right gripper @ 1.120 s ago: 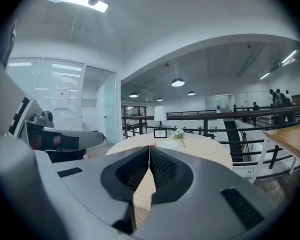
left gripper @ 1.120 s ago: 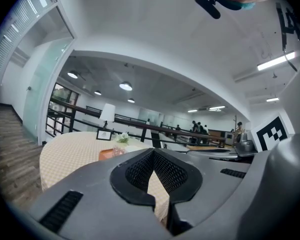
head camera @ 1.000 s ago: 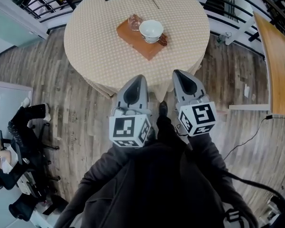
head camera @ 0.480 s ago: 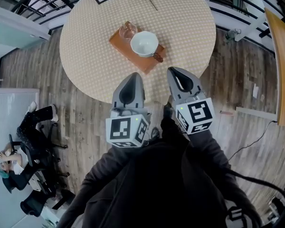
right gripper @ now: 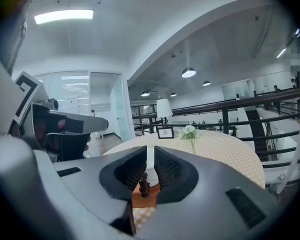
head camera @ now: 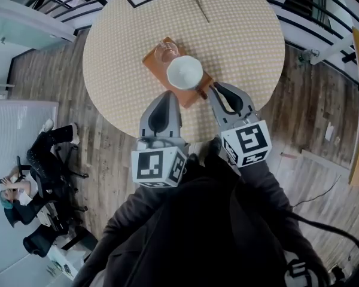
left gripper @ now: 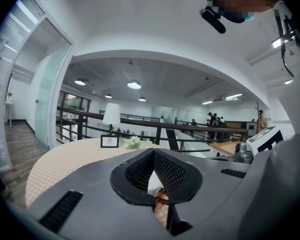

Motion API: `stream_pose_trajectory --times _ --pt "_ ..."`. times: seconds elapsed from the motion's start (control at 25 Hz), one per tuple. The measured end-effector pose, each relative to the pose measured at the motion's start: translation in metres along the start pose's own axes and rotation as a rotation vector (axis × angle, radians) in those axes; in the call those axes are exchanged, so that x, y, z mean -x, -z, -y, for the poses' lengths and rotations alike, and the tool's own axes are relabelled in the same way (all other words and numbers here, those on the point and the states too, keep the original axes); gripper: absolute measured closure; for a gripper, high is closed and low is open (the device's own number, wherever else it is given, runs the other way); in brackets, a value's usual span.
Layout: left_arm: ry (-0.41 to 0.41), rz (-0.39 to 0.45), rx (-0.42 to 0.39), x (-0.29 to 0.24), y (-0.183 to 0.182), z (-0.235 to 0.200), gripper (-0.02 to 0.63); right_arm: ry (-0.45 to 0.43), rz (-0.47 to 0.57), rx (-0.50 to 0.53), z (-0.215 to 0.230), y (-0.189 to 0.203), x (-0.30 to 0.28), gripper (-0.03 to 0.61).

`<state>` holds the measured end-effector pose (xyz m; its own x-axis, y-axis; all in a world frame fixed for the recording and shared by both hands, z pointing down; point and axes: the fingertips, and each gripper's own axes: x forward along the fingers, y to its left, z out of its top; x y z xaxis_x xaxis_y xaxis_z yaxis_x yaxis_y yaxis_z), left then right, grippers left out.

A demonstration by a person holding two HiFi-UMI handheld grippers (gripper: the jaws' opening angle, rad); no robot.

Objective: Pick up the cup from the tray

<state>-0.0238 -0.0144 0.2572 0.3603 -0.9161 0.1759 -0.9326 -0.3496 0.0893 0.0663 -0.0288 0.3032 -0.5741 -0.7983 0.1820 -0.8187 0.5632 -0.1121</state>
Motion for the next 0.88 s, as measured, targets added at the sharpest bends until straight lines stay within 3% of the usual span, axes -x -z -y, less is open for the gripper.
stream_pose_trajectory --times 0.12,0.2,0.24,0.44,0.88 --pt "-0.018 -0.007 0.027 -0.005 0.001 -0.002 0.607 -0.028 -0.022 0.0 0.002 0.007 -0.006 0.56" --pt "-0.024 -0.005 0.044 -0.007 0.002 -0.002 0.607 -0.048 -0.042 -0.002 0.001 0.014 -0.01 0.48" --pt "-0.025 -0.003 0.048 -0.008 0.002 -0.002 0.607 -0.055 -0.05 -0.004 0.001 0.018 -0.011 0.472" --pt "-0.032 -0.023 0.073 -0.01 0.017 -0.01 0.607 -0.065 -0.091 0.007 -0.007 0.038 -0.019 0.465" --pt "-0.048 -0.109 0.144 -0.011 0.061 -0.034 0.607 -0.03 -0.147 0.157 -0.022 0.072 -0.048 0.457"
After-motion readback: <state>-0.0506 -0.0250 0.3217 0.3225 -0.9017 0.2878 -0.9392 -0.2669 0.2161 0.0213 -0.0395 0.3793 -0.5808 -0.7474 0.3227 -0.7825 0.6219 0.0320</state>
